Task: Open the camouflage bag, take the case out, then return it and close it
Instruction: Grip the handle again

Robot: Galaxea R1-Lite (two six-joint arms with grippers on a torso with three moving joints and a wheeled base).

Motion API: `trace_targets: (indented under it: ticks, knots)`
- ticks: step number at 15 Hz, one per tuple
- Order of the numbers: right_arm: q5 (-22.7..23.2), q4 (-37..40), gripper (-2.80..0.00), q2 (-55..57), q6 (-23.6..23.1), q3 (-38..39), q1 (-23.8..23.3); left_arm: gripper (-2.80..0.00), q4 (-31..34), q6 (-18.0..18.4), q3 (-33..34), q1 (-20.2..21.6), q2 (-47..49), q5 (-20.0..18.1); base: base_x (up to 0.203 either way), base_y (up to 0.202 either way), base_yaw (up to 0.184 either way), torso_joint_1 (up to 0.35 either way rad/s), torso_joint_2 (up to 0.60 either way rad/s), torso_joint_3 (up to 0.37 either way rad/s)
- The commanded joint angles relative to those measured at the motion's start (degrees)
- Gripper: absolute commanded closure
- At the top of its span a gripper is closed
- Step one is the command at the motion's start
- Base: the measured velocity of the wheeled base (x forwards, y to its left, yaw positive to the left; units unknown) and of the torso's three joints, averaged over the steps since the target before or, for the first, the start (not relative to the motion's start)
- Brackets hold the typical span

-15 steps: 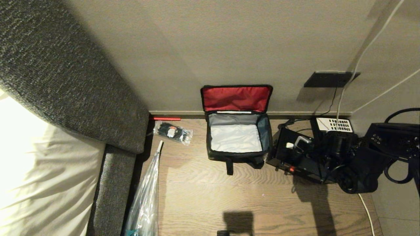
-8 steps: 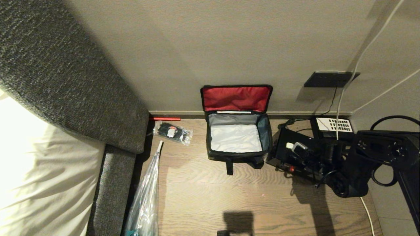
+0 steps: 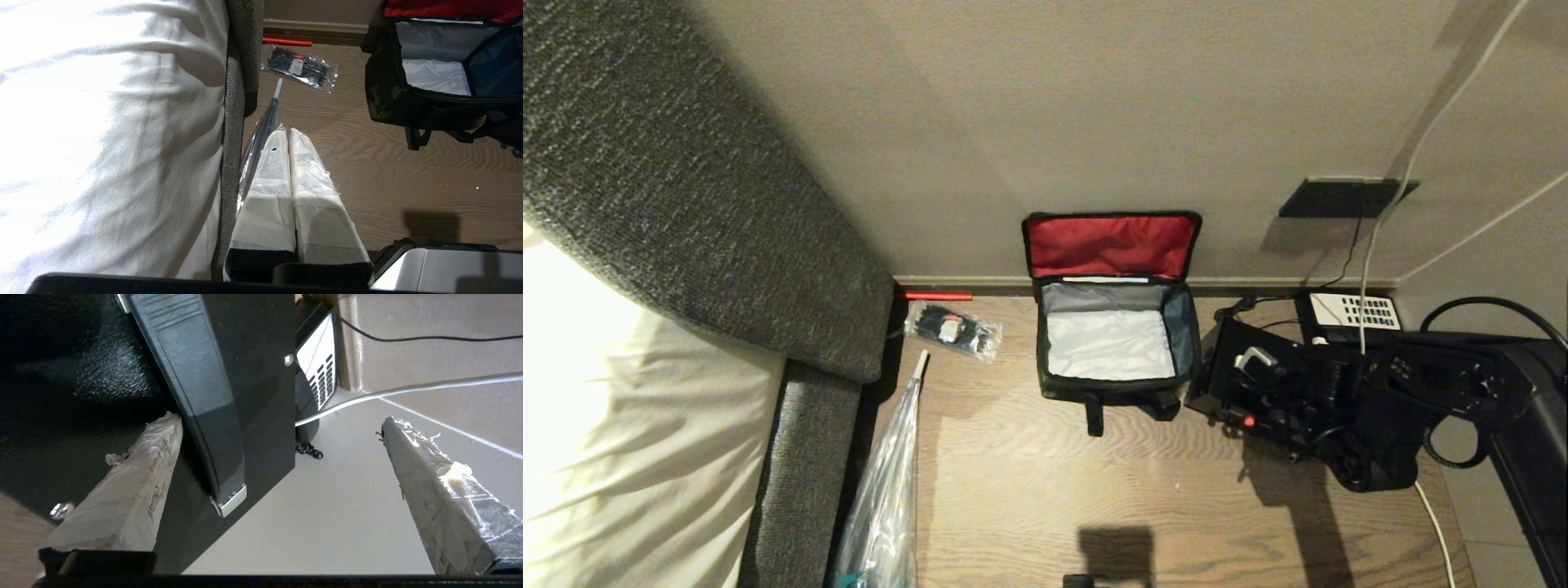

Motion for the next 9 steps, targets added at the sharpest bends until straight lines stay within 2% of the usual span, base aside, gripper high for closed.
trace_targets:
  ticks: [1, 9]
  knots:
    - [-0.1, -0.4, -2.8, 0.7, -0.5, -1.3, 0.0, 0.0, 0.0, 0.0, 0.0, 0.0, -0.1, 0.0, 0.0, 0.0, 0.0, 0.0, 0.0, 0.0]
    - [-0.5, -0.9, -2.8, 1.7, -1.2, -4.0, -1.0, 0.0, 0.0, 0.0, 0.0, 0.0, -0.1, 0.0, 0.0, 0.0, 0.0, 0.0, 0.0, 0.0]
